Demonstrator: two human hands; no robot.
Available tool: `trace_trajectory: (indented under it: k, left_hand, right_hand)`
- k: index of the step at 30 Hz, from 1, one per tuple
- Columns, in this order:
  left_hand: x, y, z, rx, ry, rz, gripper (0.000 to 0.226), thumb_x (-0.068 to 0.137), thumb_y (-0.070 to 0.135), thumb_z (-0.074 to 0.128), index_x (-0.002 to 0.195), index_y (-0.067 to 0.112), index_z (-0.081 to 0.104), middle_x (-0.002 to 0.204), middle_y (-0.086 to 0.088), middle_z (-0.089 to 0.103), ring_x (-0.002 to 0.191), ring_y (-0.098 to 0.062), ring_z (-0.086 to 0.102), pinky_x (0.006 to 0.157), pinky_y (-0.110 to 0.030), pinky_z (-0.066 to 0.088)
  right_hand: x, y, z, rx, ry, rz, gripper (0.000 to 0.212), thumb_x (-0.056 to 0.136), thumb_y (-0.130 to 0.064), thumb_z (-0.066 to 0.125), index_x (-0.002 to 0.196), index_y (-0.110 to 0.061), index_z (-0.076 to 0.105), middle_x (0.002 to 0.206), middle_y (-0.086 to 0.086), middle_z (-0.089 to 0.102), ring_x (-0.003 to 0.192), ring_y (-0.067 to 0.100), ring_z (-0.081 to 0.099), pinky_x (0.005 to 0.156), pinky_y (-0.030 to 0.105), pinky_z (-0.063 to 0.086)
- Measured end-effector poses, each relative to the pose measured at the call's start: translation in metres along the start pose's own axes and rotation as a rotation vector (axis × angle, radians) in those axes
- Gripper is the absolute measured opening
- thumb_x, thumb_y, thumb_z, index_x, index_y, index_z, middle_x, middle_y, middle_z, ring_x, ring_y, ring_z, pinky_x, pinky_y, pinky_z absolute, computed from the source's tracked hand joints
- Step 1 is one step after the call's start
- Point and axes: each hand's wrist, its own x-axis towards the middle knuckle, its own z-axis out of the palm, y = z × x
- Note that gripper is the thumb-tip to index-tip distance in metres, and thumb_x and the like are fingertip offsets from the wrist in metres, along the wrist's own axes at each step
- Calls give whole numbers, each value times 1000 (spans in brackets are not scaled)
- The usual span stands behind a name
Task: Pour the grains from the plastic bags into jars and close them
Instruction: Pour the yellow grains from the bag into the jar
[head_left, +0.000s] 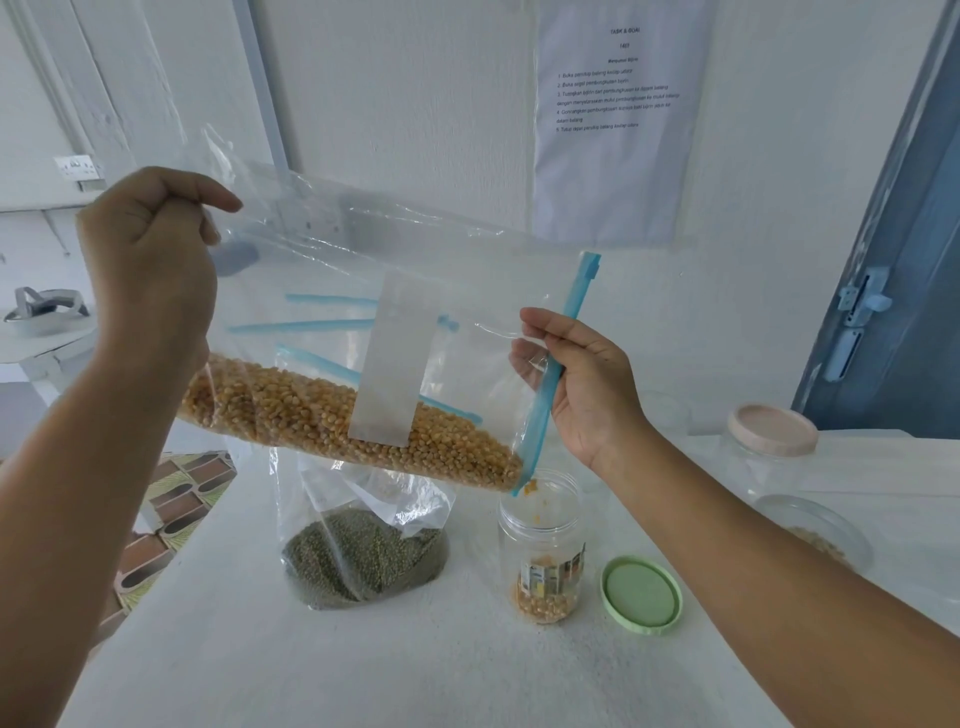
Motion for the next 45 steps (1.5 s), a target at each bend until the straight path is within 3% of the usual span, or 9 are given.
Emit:
trace_trajectory:
  k: [45]
  left_hand:
    - [5,9,8,-26,-11,20,45,76,1,40,78,31,74,63,5,52,59,-6,42,57,-22,31]
  right_hand:
    - [4,-2,-3,23,-1,-13,34,102,10,47,102,-1,78,102,12,72,84,23,70,86,35,61]
